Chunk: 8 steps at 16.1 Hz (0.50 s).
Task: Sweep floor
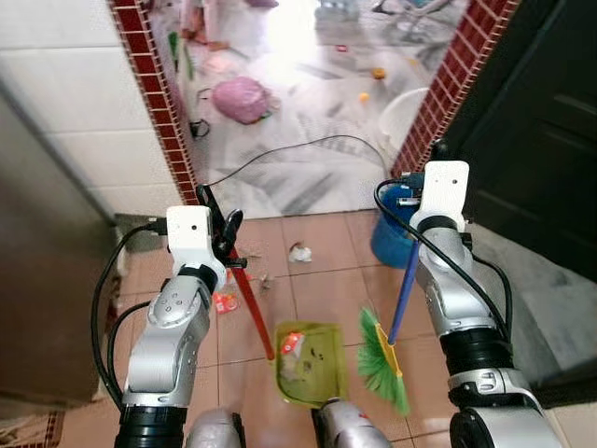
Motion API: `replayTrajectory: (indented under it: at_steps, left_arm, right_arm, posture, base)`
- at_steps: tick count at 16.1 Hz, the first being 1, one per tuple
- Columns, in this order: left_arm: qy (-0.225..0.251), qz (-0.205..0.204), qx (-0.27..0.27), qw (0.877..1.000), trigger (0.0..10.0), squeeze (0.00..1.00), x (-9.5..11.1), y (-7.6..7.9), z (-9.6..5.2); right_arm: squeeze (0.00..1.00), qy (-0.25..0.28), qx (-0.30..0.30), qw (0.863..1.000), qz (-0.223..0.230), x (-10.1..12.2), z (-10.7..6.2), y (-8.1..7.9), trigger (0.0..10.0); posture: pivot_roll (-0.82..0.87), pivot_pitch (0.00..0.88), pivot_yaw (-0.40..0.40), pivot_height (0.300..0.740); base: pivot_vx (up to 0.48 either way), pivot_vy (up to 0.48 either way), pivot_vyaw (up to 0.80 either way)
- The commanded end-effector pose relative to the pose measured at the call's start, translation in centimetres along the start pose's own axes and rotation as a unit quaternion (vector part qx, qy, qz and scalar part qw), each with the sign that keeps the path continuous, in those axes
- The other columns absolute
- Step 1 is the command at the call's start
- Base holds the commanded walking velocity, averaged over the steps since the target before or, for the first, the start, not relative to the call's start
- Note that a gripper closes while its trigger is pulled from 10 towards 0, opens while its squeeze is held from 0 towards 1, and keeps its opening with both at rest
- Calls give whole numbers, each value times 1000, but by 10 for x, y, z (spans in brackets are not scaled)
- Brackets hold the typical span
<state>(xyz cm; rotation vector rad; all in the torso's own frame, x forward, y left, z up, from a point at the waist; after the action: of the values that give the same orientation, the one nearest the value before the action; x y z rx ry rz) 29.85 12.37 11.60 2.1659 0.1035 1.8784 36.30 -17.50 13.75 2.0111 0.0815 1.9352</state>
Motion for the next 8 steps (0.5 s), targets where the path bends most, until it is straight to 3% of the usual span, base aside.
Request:
replayTrajectory:
  at_steps: [1,5,8]
  left_arm:
    - [20,-4,-19,1000,10000,0,10,7,0]
    - [19,-4,-19,1000,10000,0,9,7,0]
    - [19,-3,-19,1000,10000,0,9,7,0]
  right_arm:
    - [0,-5,-8,1000,-11,-3,0,5,10000]
    - [0,-8,4,1000,-9,-8,-3,4,10000]
    - [0,-10,9,1000,-12,-12,-5,3,10000]
  posture:
    - [-11,101,-34,740]
    - [-12,99,-35,740]
    - [-11,95,-35,740]
  base:
    - [0,0,-587]
    - [0,0,-106]
    - [0,-274,0]
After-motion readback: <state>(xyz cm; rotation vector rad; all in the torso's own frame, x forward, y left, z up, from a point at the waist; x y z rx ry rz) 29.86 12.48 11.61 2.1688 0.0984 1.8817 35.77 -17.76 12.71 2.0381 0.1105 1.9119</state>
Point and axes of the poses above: a point about 5 cm out from each wrist's last joint towards the gripper, its own z axis pointing out of the wrist towards the gripper, its own x axis along the axis of the wrist's last joint, y = z × x, the point moved 2 cm from there along z, pointing out of the wrist towards the gripper, and after that the axes turned 6 degrees about -z, right-handed, at the moved point
